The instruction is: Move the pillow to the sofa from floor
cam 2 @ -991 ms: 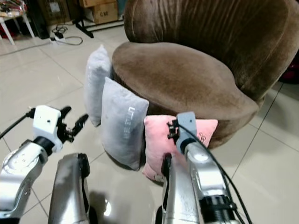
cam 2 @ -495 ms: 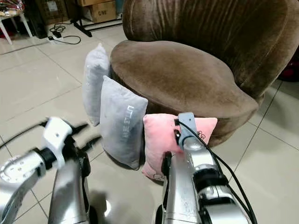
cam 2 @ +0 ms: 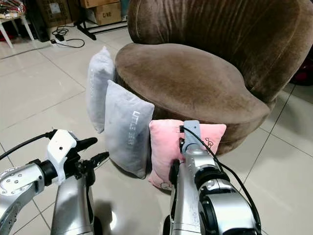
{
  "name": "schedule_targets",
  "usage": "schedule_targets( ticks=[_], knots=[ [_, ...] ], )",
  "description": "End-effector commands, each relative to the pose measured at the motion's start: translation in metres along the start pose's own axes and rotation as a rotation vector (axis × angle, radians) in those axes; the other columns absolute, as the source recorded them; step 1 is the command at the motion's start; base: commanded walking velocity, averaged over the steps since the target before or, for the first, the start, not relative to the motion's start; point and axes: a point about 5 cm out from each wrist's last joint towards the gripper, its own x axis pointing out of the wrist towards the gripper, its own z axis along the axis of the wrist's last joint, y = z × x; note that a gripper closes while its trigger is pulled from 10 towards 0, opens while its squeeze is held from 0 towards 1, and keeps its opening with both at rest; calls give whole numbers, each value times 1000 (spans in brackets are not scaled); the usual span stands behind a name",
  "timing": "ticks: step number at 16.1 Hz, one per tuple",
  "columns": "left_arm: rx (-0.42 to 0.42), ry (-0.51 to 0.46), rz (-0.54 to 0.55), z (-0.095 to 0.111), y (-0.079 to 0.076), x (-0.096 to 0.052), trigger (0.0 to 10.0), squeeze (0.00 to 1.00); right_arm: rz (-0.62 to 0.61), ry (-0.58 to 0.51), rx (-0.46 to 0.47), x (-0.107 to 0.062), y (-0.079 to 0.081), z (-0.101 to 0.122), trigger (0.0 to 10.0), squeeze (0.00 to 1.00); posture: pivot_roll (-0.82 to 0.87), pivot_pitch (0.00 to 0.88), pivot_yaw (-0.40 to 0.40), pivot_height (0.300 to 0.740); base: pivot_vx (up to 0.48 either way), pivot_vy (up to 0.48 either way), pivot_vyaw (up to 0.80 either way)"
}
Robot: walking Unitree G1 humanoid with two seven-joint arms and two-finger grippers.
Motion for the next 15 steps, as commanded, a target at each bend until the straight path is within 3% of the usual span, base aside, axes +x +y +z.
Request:
schedule_targets(
  ticks=[1, 15],
  knots=[
    [3, 10, -19, 0, -3, -2, 10000, 0, -4, -6, -19, 0, 3, 3, 0, 0, -36, 0, -30, 385, 0, 0, 0],
    [-3, 37, -71, -2, -10, -3, 10000, 0, -20, -8, -58, -1, 14, -3, 0, 0, -27, 0, -30, 385, 0, 0, 0]
  ],
)
